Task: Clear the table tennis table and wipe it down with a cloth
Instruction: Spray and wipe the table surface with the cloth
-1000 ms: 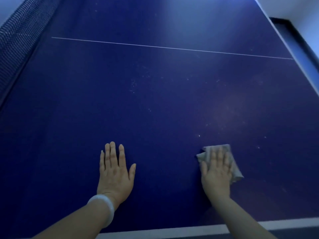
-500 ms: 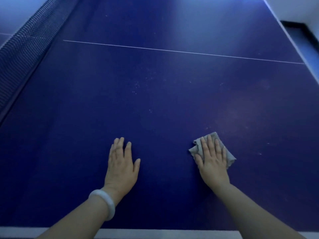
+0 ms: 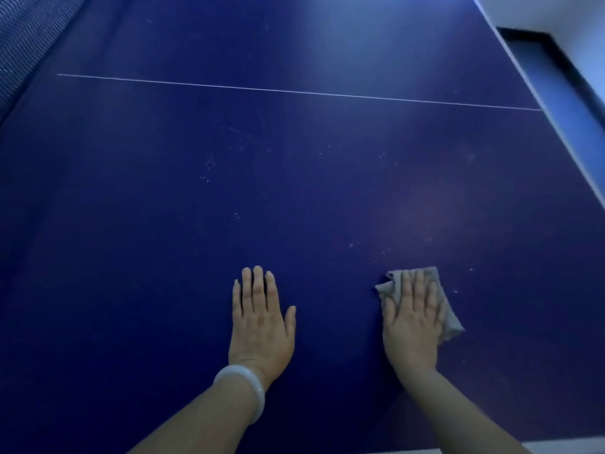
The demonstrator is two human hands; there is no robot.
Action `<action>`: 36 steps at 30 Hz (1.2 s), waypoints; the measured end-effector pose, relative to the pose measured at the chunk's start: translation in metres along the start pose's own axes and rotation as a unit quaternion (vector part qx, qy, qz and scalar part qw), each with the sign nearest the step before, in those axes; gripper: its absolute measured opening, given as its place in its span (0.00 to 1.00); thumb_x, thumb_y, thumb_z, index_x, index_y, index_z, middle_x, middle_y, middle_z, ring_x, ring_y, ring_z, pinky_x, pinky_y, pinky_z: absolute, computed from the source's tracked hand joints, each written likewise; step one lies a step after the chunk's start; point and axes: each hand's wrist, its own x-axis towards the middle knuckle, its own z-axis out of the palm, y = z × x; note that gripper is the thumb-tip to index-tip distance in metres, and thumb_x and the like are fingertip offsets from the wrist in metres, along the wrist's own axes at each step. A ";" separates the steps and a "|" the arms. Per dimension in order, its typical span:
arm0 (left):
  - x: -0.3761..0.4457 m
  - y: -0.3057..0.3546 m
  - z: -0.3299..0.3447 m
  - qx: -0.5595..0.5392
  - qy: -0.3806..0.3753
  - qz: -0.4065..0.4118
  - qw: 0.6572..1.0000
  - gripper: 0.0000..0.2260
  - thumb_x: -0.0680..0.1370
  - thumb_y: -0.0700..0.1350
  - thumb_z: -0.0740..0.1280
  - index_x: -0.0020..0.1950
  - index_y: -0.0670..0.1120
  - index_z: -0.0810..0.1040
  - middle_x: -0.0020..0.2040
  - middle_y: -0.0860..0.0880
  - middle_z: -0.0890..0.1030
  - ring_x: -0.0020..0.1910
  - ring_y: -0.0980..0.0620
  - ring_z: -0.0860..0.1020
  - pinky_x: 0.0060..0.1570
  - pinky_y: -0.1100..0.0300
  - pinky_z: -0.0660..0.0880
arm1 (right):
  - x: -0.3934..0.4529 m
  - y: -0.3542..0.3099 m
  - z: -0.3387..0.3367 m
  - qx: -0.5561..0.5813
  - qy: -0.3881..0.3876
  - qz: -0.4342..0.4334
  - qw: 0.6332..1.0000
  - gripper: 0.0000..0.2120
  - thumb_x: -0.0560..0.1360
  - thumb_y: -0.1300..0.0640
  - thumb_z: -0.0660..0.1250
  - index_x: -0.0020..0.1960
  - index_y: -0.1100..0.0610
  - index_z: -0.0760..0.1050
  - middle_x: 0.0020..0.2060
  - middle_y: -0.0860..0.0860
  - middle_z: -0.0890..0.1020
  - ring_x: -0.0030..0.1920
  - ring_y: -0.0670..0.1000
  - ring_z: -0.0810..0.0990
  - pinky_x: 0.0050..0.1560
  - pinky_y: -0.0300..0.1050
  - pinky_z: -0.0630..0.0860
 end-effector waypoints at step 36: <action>0.001 -0.001 0.003 0.004 0.004 0.008 1.000 0.33 0.79 0.58 0.43 0.77 0.37 0.54 0.78 0.37 0.54 0.78 0.40 0.47 0.76 0.43 0.46 | -0.012 0.073 -0.014 0.051 -0.020 0.223 0.973 0.29 0.83 0.45 0.45 0.80 0.53 0.42 0.79 0.55 0.44 0.79 0.58 0.42 0.76 0.59 0.39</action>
